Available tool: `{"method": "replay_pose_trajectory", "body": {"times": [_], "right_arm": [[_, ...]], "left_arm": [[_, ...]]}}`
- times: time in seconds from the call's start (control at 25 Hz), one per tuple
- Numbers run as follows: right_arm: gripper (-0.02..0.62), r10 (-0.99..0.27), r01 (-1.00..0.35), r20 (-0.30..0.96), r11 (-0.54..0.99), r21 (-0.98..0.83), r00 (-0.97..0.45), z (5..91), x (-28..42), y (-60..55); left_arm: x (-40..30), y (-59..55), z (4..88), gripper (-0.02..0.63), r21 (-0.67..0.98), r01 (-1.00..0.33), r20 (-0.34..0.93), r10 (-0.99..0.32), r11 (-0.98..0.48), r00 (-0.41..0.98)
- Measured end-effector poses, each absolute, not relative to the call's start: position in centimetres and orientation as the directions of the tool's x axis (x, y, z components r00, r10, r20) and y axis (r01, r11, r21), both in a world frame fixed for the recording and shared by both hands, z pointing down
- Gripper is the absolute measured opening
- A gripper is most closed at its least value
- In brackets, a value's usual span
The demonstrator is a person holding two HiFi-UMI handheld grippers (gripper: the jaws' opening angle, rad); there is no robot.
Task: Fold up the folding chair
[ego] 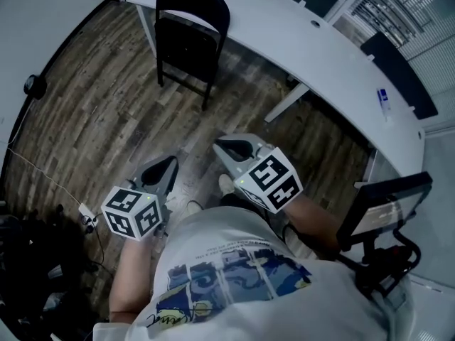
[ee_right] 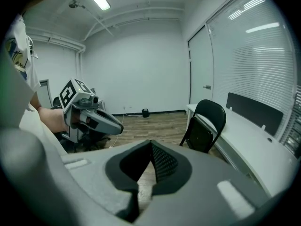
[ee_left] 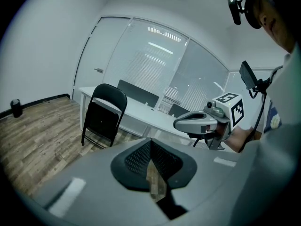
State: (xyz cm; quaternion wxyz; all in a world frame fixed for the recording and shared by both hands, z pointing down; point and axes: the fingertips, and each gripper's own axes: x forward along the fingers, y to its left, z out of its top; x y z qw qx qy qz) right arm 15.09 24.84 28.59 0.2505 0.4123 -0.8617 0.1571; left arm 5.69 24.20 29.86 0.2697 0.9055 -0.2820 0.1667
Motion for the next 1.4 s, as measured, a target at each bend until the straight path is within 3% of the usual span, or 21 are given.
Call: {"method": "replay_pose_trajectory", "body": {"times": [0.76,1.4], "right_arm": [[0.002,-0.668,-0.819,0.559,0.572,-0.039,-0.492,28.5,11.2,29.3],[0.002,-0.671,-0.823,0.568,0.567,-0.02,-0.476,28.1,11.1,30.2]], "left_arm": [[1.5,28.0,29.8,0.006,0.394,-0.558,0.432,-0.388,-0.73,0.814],[2.0,28.7,30.1,0.006,0.398,-0.533,0.437,-0.356,-0.747,0.826]]}}
